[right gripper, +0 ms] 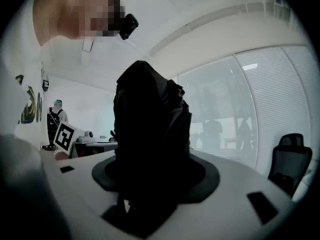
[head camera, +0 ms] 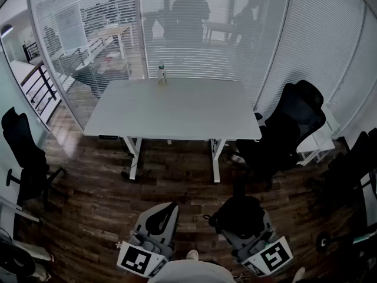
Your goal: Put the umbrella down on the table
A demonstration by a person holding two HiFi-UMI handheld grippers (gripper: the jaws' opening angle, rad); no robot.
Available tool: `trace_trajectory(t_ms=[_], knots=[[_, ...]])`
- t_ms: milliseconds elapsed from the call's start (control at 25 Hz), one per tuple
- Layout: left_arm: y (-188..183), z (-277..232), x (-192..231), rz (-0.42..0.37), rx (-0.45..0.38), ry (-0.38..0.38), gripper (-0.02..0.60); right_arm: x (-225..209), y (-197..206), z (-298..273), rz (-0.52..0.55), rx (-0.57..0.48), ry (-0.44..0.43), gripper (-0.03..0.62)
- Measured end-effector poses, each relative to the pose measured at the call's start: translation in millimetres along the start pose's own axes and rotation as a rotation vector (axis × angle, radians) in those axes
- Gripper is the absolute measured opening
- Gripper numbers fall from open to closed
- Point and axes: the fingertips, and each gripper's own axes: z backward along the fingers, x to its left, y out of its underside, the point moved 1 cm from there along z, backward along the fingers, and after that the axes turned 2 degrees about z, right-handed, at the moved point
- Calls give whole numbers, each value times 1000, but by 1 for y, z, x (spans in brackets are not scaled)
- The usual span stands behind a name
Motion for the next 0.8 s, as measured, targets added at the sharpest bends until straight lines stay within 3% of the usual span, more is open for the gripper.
trace_trajectory(t_ms=[440,800], knots=[[9,3,-34,5,14,-21,12,-7,0,33,-1,-11,-22,253],[10,-1,-32,6,23,-29,12,-12,2,29,-18,-4,-42,256]])
